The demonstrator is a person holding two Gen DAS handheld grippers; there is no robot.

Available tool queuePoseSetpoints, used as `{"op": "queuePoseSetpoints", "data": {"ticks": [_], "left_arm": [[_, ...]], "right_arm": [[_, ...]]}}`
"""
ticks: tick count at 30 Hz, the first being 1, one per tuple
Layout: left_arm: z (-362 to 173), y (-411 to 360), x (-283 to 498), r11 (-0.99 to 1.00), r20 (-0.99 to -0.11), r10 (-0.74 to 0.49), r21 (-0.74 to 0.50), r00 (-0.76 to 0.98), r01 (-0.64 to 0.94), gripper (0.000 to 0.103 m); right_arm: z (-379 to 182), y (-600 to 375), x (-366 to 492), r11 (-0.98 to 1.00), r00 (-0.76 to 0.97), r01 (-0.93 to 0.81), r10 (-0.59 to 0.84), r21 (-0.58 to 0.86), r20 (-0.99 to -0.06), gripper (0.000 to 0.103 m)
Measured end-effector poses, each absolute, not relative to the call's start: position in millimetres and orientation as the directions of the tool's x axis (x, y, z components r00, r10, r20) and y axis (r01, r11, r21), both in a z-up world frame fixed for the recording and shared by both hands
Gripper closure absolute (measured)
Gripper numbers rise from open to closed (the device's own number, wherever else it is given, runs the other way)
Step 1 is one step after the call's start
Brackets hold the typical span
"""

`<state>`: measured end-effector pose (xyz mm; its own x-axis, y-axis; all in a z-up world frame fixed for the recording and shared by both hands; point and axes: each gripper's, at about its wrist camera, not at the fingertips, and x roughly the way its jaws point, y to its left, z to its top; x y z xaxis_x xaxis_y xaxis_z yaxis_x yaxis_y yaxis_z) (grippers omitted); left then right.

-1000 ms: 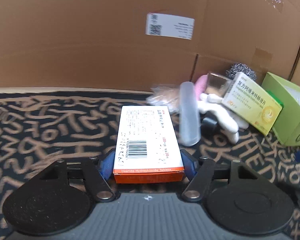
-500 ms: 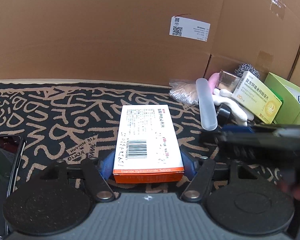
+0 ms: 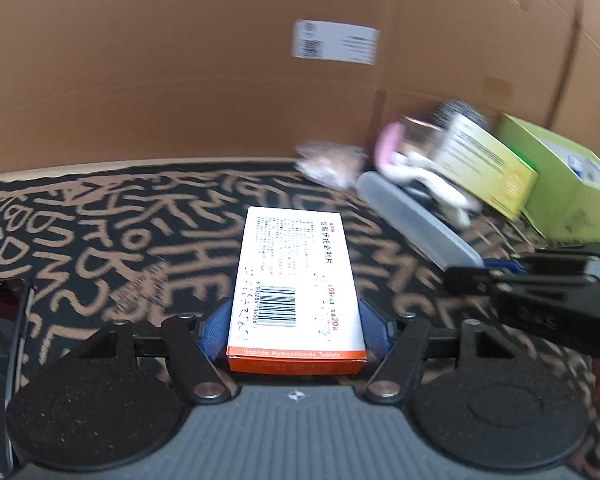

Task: Organize objects
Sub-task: 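Grasp the clear plastic tube case with the right gripper, then carry the white-orange box and clear case into the green box, open both grippers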

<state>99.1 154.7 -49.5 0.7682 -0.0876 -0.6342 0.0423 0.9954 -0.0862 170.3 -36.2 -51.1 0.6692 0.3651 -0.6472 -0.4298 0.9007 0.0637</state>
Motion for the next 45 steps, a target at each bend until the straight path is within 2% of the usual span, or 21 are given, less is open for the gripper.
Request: {"op": "queuePoseSetpoints", "data": {"ticks": [6,9,10,13,14,18,20,24,27,29,30,37,45], "left_arm": [[-48.3,117.9,68.1,0.982,-0.655,-0.185,-0.109,0.733,0.152,0.033],[-48.4,101.2,63.3,0.981,-0.658,-0.182,-0.073,0.731,0.179,0.033],[-48.7,96.9,65.2,0.982,-0.66,-0.17,-0.051,0.732,0.182,0.032],[-48.9,90.7,74.9,0.984,-0.669,-0.137,-0.01,0.73,0.176,0.032],[-48.4,90.7,77.3,0.985,-0.671,-0.134,-0.009,0.73,0.173,0.032],[-46.7,89.3,83.4,0.984,-0.674,-0.141,-0.013,0.725,0.18,0.033],[-47.4,86.4,83.8,0.984,-0.677,-0.136,-0.008,0.723,0.177,0.033],[-52.6,84.6,85.6,0.986,-0.68,-0.116,0.007,0.724,0.165,0.033],[-52.1,85.4,86.2,0.986,-0.682,-0.121,0.003,0.721,0.169,0.033],[-51.6,85.0,86.8,0.986,-0.683,-0.122,0.003,0.72,0.169,0.034],[-51.7,86.0,87.4,0.985,-0.682,-0.124,0.002,0.721,0.171,0.034],[-40.4,74.0,85.1,0.985,-0.672,-0.147,-0.033,0.726,0.169,0.034],[2.8,27.8,99.9,0.961,-0.591,-0.254,-0.064,0.765,0.27,0.034]], "right_arm": [[-42.1,-90.7,101.1,0.886,0.623,-0.46,0.369,0.058,-0.689,0.092],[-35.0,-108.9,72.8,0.875,0.606,-0.481,0.37,0.046,-0.704,0.091],[-33.2,-111.5,67.8,0.873,0.605,-0.487,0.367,0.036,-0.706,0.088],[-31.1,-110.3,65.1,0.874,0.634,-0.486,0.335,-0.022,-0.697,0.056],[-31.4,-107.2,67.0,0.876,0.648,-0.481,0.32,-0.045,-0.691,0.056],[-33.4,-99.2,80.8,0.864,0.652,-0.501,0.336,-0.054,-0.679,0.057],[-34.7,-94.6,87.2,0.852,0.645,-0.521,0.347,-0.059,-0.68,0.064],[-39.6,-84.6,97.7,0.834,0.615,-0.55,0.365,-0.048,-0.699,0.069],[-41.9,-84.2,103.6,0.838,0.608,-0.545,0.382,-0.016,-0.696,0.077],[-42.4,-84.6,105.2,0.839,0.611,-0.545,0.394,-0.003,-0.687,0.089],[-42.8,-84.7,105.3,0.837,0.611,-0.547,0.398,0.0,-0.684,0.091],[-35.2,-99.3,94.2,0.848,0.637,-0.529,0.422,0.033,-0.645,0.092],[2.3,-152.6,87.9,0.901,0.747,-0.427,0.396,0.072,-0.534,0.092]]}}
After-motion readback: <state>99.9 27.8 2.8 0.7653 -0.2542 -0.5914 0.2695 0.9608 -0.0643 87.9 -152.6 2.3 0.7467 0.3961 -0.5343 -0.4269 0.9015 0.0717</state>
